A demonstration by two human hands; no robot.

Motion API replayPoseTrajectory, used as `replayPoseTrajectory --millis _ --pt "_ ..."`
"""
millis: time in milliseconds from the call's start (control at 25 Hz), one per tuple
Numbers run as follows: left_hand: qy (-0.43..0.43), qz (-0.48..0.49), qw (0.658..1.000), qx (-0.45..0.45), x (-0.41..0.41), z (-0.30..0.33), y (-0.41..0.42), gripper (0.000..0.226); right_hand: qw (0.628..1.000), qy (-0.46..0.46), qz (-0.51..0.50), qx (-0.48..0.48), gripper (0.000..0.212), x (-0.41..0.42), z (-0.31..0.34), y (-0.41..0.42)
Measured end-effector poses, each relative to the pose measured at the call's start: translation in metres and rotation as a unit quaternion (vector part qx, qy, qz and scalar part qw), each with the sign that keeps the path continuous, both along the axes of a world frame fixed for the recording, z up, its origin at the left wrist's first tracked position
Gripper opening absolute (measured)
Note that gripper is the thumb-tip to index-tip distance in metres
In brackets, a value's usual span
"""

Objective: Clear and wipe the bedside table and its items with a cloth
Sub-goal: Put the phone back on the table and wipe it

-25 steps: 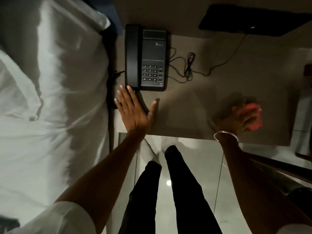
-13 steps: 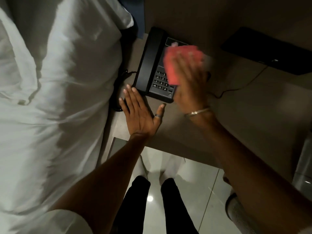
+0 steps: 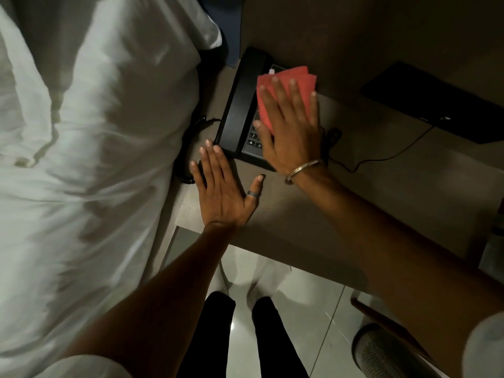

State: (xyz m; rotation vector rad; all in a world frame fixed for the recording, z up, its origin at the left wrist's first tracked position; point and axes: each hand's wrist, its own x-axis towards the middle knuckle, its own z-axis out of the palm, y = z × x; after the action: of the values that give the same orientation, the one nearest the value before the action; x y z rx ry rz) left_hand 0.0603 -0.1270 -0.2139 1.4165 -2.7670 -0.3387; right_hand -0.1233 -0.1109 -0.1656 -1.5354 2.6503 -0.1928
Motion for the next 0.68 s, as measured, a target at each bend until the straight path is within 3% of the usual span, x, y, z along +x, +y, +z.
replayPoseTrajectory --millis 200,440,560,680 --pt "0.002 0.001 1.000 0.008 0.000 -0.003 0.000 0.110 0.994 -0.009 -0.109 0.001 0.063 -0.006 0.002 -0.021" --pt "-0.005 -0.007 1.000 0.017 0.004 0.006 0.001 0.106 0.996 -0.038 0.040 0.073 0.070 0.055 0.016 0.050" --pt "0.009 -0.005 1.000 0.020 0.000 0.008 0.001 0.104 0.993 -0.027 0.116 -0.007 0.065 0.039 0.026 0.054" --pt "0.004 0.004 1.000 0.017 0.000 0.003 0.001 0.104 0.991 -0.007 0.093 -0.094 0.060 0.008 0.032 -0.012"
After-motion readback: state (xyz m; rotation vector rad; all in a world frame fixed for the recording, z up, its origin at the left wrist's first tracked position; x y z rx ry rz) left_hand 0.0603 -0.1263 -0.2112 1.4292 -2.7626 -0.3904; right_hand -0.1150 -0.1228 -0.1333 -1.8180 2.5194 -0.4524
